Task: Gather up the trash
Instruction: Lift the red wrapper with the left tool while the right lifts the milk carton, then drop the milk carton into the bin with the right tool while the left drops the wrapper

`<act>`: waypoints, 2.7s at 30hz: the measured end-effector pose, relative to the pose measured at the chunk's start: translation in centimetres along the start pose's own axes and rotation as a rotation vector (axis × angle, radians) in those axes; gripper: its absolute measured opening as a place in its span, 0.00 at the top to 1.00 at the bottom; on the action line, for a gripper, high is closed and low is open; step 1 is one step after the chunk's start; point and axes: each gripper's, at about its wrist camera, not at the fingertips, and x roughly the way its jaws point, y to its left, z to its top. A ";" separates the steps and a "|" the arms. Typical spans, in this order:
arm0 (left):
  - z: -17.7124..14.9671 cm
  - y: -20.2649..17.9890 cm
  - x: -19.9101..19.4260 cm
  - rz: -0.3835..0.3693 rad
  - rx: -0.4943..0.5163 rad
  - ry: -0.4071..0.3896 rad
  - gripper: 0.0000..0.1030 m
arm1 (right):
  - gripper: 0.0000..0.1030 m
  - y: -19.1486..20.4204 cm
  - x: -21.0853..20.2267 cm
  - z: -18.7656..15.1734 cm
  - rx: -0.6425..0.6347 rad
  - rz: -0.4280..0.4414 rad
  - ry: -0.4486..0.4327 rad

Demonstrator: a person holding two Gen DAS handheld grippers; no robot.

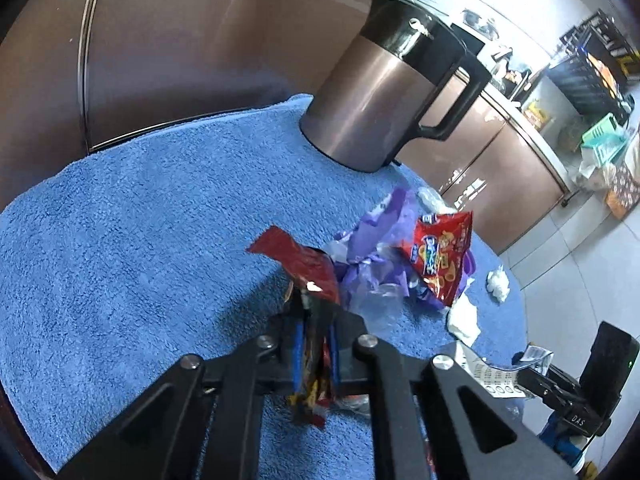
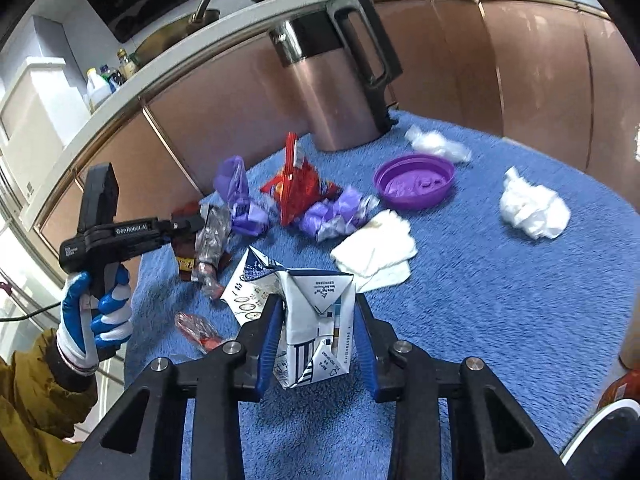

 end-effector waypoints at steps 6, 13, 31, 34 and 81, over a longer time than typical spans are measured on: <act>0.3 -0.7 -2.6 -0.002 0.030 -0.053 0.94 | 0.70 0.6 -2.7 0.9 0.028 -0.013 -0.096; 0.6 -2.2 -7.1 0.000 0.082 -0.133 0.94 | 0.71 2.5 -6.3 1.3 0.045 -0.033 -0.202; -3.2 -21.2 -7.8 -0.284 0.403 -0.074 0.94 | 0.71 -1.5 -23.1 -8.3 0.326 -0.481 -0.465; -5.5 -26.3 -5.5 -0.346 0.475 0.001 0.94 | 0.71 -3.1 -25.7 -11.2 0.396 -0.667 -0.462; -12.7 -45.1 -2.2 -0.506 0.675 0.019 0.45 | 0.44 -7.3 -27.5 -14.3 0.445 -0.981 -0.416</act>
